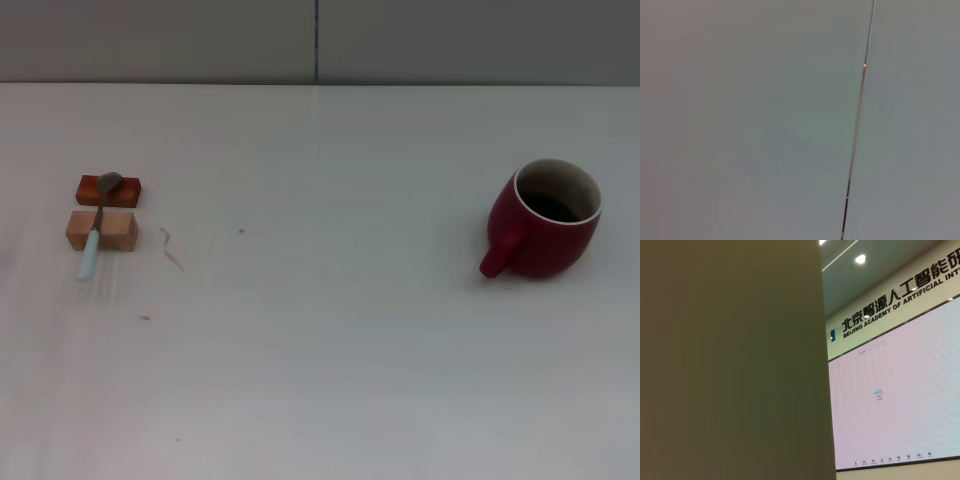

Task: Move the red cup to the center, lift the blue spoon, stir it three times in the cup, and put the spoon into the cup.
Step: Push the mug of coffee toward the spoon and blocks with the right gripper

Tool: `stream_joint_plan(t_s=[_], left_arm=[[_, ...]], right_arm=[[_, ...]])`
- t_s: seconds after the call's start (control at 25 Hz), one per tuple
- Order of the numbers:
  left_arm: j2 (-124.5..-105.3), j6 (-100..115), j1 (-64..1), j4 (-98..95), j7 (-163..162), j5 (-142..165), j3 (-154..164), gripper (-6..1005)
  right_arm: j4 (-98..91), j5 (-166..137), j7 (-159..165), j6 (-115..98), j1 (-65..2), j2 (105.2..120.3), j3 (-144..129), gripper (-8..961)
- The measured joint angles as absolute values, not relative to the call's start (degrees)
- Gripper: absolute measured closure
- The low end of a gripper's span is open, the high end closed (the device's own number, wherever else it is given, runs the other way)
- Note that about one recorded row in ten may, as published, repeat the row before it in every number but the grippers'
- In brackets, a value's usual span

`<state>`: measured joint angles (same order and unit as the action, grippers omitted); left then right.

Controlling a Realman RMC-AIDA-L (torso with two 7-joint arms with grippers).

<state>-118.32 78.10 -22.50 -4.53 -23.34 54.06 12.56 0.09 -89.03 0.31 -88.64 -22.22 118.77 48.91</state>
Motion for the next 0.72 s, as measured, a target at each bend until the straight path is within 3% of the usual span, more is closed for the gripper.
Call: stream_joint_plan(t_s=[0.72], left_arm=[[-118.33, 79.6, -21.2, -3.6, -23.4, 54.0, 14.3, 142]], right_arm=[[0.1, -89.2, 0.1, -88.7, -22.5, 118.68, 48.4, 290]])
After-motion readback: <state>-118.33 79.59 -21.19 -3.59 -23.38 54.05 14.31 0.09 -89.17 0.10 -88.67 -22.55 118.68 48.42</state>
